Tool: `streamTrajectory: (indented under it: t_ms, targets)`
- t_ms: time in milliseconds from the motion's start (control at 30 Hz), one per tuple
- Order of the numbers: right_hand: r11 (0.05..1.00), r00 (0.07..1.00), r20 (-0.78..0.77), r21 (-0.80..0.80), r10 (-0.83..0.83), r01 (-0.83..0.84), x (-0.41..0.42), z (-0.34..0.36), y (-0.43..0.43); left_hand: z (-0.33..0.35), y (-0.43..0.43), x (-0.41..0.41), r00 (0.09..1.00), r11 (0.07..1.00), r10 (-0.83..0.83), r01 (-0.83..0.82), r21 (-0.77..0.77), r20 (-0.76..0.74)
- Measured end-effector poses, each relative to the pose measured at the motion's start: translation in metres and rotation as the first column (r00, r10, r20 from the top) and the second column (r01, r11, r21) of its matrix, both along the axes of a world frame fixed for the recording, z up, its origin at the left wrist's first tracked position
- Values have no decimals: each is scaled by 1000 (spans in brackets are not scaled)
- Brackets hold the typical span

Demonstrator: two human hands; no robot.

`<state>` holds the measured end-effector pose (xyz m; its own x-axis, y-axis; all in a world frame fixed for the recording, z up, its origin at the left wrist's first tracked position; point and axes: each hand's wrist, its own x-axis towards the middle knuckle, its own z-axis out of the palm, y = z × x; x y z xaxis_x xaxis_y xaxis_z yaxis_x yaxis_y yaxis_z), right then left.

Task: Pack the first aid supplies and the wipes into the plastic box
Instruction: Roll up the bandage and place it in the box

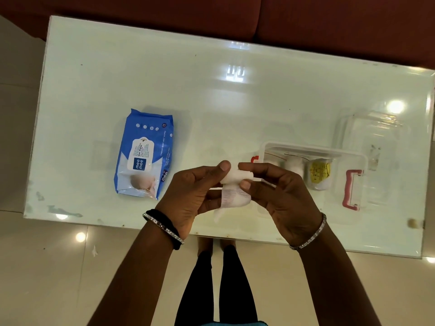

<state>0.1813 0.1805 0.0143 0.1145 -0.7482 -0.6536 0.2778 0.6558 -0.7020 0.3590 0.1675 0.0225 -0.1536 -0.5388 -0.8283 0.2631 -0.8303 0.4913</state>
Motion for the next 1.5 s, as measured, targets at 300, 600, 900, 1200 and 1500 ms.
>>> streamTrajectory:
  t_ms: [300, 600, 900, 1200, 1500]
  targets:
    - [997, 998, 67, 80, -14, 9, -1, 0, -3, -4, 0, 3, 996, 994, -83, 85, -69, 30]
    - [999, 995, -96, 34, -32, 35, 3, -6, -4, -9, -1, 1, 990, 990, -132, 134, -40, 44]
    - [999, 999, 30, 37, -15, 14, 0, -9, -1, -11, -2, 3, 992, 992, -124, 124, -24, 13]
    - [991, 999, -38, 134, -18, 22, 6, -12, -7, -16, -4, 6, 985, 980, -172, 172, -97, 8]
    - [1000, 999, -44, 27, -7, 9, 2, -10, -7, -14, -7, 4, 991, 991, -132, 132, 0, -31]
